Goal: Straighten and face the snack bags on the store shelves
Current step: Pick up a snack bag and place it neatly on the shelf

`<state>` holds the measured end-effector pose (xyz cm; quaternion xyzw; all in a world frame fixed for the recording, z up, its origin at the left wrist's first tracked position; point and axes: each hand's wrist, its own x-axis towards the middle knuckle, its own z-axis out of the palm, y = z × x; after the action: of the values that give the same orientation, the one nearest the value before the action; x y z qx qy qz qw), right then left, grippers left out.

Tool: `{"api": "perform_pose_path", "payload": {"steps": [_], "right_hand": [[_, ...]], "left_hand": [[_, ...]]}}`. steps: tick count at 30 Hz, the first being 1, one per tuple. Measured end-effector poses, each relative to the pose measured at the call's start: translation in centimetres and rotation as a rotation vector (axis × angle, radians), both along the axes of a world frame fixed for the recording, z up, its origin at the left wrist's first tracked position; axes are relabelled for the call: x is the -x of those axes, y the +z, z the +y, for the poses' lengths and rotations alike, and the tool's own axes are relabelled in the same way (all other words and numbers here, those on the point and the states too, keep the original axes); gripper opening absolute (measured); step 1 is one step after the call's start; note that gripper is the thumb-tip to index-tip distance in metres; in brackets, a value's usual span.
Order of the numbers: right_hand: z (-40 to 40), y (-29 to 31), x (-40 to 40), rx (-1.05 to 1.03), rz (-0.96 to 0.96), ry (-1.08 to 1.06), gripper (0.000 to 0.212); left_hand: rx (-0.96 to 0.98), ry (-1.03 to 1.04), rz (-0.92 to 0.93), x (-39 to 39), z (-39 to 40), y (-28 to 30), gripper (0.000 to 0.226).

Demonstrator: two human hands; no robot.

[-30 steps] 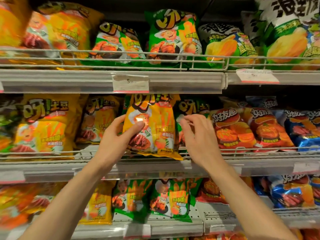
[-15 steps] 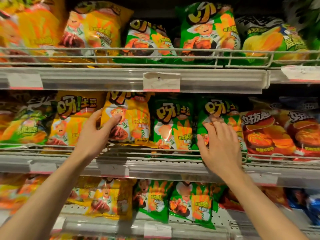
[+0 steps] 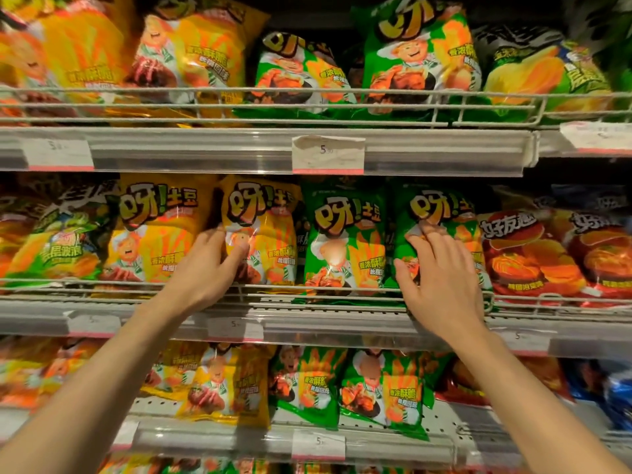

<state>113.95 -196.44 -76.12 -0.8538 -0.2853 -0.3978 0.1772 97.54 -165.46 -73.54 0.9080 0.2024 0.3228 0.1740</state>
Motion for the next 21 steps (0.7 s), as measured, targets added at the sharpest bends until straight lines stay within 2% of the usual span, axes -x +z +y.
{"api": "perform_pose_path", "payload": {"steps": [3,6,8,13,16,18,21], "right_hand": [[-0.1,0.1,0.0,-0.002,-0.008,0.004,0.053],[0.0,0.2,0.0,0.002,0.010,0.007,0.054],[0.0,0.1,-0.1,0.005,0.022,0.014,0.054],[0.5,0.8,0.9,0.024,0.058,0.052,0.054],[3.4,0.9,2.9,0.061,0.019,0.199,0.055],[5.5,1.2,3.6,0.106,0.064,0.264,0.052],[6.5,1.3,3.4,0.223,0.151,0.233,0.050]], "left_hand": [[0.034,0.016,0.013,-0.3,-0.5,-0.6,0.060],[-0.099,0.059,-0.148,-0.1,-1.2,-1.4,0.071],[-0.197,0.049,-0.224,-0.1,-1.6,-2.0,0.070],[-0.275,0.106,-0.081,-1.1,-2.5,-2.4,0.075],[-0.298,0.110,-0.067,-1.1,-2.4,-2.4,0.077],[-0.312,0.109,-0.048,-1.0,-2.3,-2.5,0.078],[-0.324,0.115,-0.012,-0.9,-2.3,-2.4,0.078]]}}
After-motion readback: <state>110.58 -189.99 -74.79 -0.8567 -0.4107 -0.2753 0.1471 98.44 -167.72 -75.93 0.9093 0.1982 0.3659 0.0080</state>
